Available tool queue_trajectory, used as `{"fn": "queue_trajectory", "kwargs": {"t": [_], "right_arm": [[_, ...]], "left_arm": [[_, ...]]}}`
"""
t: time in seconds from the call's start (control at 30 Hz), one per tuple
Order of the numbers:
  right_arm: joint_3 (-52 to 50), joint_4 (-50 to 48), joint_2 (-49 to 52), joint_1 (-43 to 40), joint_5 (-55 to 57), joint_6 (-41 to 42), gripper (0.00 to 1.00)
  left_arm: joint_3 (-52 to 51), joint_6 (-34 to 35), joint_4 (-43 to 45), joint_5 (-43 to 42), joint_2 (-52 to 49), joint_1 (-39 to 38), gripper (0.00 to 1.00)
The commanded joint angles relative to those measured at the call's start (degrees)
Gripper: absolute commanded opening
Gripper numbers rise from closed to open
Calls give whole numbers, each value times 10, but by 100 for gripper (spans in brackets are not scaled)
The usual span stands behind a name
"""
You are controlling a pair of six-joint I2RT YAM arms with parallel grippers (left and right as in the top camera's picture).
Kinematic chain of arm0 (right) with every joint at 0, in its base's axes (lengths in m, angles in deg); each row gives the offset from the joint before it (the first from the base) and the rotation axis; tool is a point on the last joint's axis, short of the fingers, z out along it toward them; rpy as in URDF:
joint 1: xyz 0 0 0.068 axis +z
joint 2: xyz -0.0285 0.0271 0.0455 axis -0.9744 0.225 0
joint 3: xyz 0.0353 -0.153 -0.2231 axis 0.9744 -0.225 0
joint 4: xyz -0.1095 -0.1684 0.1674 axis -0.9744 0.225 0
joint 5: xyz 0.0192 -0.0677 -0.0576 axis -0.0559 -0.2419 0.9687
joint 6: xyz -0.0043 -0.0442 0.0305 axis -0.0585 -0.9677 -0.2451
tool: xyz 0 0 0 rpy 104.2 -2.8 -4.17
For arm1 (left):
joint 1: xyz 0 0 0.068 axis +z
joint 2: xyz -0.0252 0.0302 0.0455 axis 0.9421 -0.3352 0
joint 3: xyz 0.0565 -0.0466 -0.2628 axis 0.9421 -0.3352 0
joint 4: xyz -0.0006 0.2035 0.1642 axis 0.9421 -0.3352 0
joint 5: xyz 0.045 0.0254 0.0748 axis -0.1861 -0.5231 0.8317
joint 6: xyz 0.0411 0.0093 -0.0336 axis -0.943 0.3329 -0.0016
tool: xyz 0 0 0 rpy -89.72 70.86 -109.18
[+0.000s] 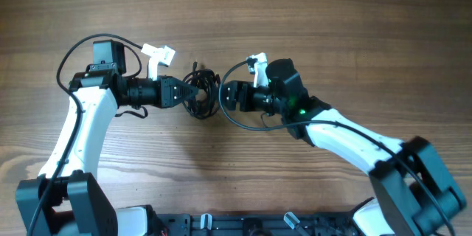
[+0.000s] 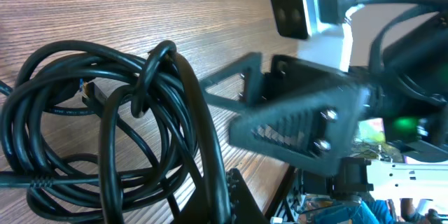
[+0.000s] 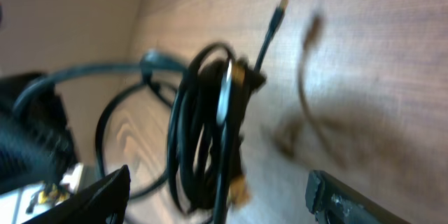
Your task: Untangle cables
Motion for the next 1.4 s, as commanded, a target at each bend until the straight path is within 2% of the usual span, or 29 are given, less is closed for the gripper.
{"fn": "queue_trajectory", "kwargs": {"t": [0.0,0.17,0.27,0.3,0.37,0.47,0.5,0.57,0.6,0.67,0.77,0.83,1.1,1.23,1.37], "right_arm": [[10,-57,50,3,29,11,80],[10,-95,79,3,29,21,47],[10,-93,79,2,34,-4,5],[10,-90,79,0,33,-17,4],[10,-79,79,-7,33,-38,4],[10,-46,77,-29,19,-37,4],[10,-37,75,-37,-4,-37,4],[11,-40,73,-51,-88,-68,5],[12,-40,72,-55,-112,-82,9],[13,-37,73,-63,-142,-98,36],[13,-21,73,-59,-142,-98,61],[10,-18,73,-47,-136,-98,69],[10,-9,76,24,-22,-77,77],[10,-9,79,28,10,-45,77],[10,-9,79,28,14,-50,77]], "left_arm": [[-1,-16,2,-16,-2,1,4],[-1,-16,2,-14,-2,1,4],[-1,-16,3,-11,-2,1,4],[-1,-16,3,-6,-2,1,4],[-1,-10,7,14,-2,1,4],[-1,59,32,77,-2,1,4],[-1,89,40,103,-2,1,4],[-1,95,41,107,-2,1,4],[-1,95,41,107,-2,0,4],[-1,95,41,107,-2,0,4],[-1,96,41,107,-2,-1,4],[-1,96,41,107,-2,-5,4],[-1,87,41,97,-2,-36,4],[-1,-33,-2,-2,-2,-41,4],[-1,-48,-12,-16,-2,-41,4]]}}
